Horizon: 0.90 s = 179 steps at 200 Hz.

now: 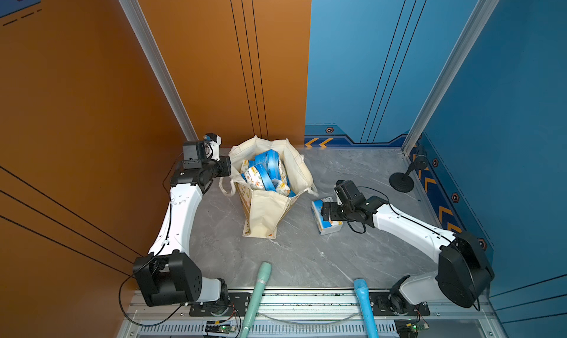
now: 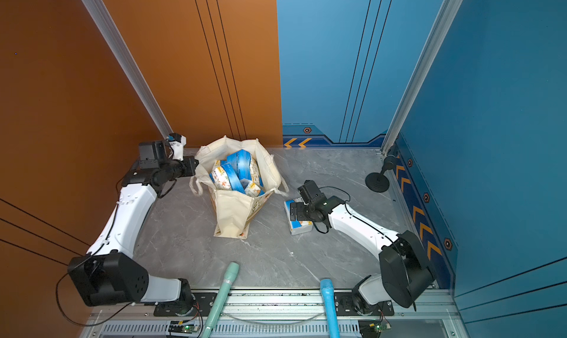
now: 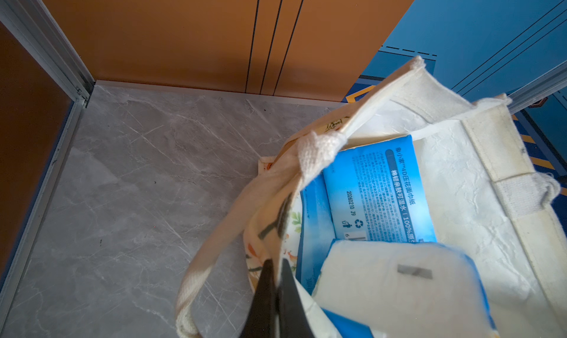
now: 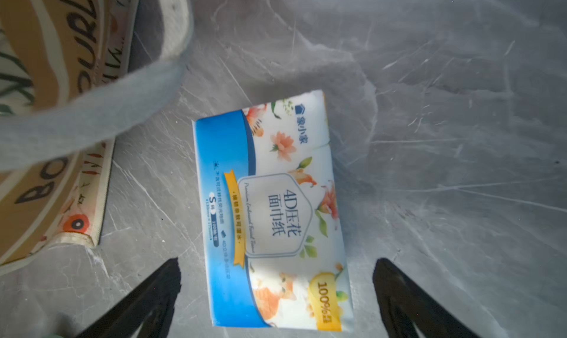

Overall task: Put tissues into the canvas bag
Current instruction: Pick up the pack of facial tissues from the center of the board.

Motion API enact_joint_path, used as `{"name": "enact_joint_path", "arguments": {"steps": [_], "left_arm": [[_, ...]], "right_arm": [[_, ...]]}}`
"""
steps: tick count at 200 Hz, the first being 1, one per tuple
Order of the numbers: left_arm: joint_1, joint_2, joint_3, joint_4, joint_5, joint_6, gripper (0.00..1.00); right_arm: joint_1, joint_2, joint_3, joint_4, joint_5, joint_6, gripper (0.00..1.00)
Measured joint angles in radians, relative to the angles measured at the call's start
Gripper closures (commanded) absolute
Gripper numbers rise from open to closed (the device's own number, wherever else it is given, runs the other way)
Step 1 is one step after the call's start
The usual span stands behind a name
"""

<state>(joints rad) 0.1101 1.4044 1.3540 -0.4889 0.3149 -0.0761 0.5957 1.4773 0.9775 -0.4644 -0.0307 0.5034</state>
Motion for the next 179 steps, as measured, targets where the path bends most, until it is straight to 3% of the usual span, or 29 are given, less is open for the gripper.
{"name": "enact_joint_path", "arguments": {"steps": [82, 167, 179], "left_arm": [[0.000, 0.000, 0.000, 0.000, 0.000, 0.000, 1.00], [0.001, 0.000, 0.000, 0.000, 0.000, 0.000, 1.00], [0.001, 0.001, 0.000, 0.000, 0.000, 0.000, 1.00]], "right_arm": [[0.018, 0.126, 0.031, -0.002, -0.082, -0.076, 0.00], [0.046, 0.275, 0.128, -0.052, 0.019, -0.077, 0.00], [0.047, 0.275, 0.129, -0.053, 0.031, -0.073, 0.05]]}}
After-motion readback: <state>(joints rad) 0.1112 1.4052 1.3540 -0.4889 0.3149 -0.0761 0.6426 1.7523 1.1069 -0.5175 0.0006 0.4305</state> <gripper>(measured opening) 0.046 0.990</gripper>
